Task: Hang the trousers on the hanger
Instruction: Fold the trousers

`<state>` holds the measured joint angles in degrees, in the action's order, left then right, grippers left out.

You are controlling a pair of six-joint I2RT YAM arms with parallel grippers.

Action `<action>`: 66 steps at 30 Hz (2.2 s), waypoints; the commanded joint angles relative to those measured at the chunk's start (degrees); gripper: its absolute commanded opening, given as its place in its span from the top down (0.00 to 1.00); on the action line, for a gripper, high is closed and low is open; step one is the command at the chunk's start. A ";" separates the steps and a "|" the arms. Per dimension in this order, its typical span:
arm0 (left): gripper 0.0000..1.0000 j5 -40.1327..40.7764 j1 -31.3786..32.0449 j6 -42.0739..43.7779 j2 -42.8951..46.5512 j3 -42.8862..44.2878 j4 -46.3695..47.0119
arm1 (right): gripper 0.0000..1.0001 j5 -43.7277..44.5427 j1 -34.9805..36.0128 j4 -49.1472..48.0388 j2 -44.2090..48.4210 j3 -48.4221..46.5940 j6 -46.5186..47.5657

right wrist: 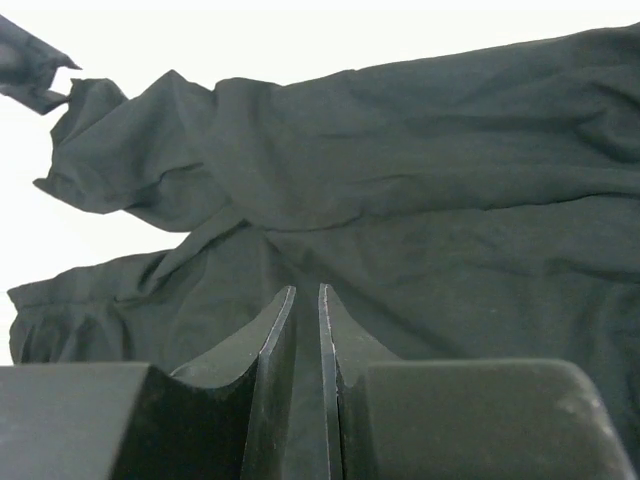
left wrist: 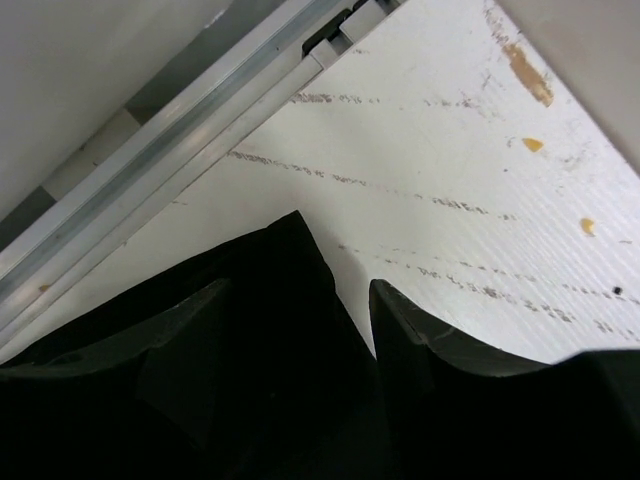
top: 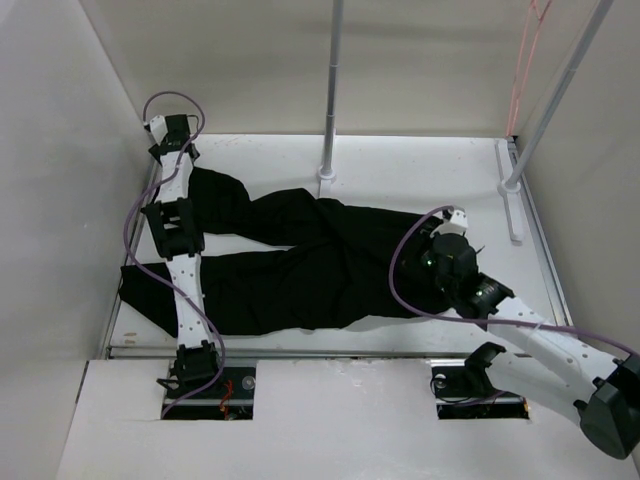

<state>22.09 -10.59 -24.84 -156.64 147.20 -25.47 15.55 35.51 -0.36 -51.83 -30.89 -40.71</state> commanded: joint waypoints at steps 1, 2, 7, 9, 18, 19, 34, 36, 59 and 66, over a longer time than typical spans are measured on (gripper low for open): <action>0.46 0.24 -0.09 0.58 -0.51 4.32 3.23 | 0.79 -0.08 2.15 -0.43 1.12 -1.89 0.02; 0.46 0.06 -0.09 0.58 -1.03 4.76 3.76 | 0.80 0.00 2.76 -0.43 1.03 -2.06 -0.16; 0.48 -0.73 -0.09 0.14 -2.97 5.21 4.64 | 0.80 0.27 4.52 -0.43 0.51 -2.94 -1.13; 0.53 -0.99 -0.09 0.14 -3.58 5.12 4.38 | 0.80 0.27 4.61 -0.43 0.59 -3.29 -1.13; 0.82 -0.82 -0.09 -0.65 -0.79 1.44 4.20 | 0.74 0.53 2.95 -0.08 1.04 -4.52 0.45; 0.84 -0.38 -0.09 -0.82 0.88 0.12 4.38 | 0.73 0.62 2.42 -0.34 0.51 -4.61 0.98; 0.93 -1.43 1.32 -6.44 33.75 -30.63 16.33 | 0.34 10.11 -21.56 -2.63 -33.65 -23.67 7.83; 0.93 -2.31 1.32 -7.59 36.30 -33.45 17.47 | 0.33 9.50 -24.29 -2.89 -38.14 -25.95 7.66; 0.93 -6.97 -0.18 -9.09 39.22 -37.24 17.83 | 0.28 6.42 -29.66 5.55 -37.91 -24.05 6.43; 0.93 -7.15 -0.18 -9.26 39.39 -37.51 17.65 | 0.37 3.97 -30.89 5.46 -42.47 -23.33 5.38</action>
<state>15.11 -10.61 -33.56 -118.78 109.36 -9.23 20.12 5.10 5.58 -92.31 -54.85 -34.54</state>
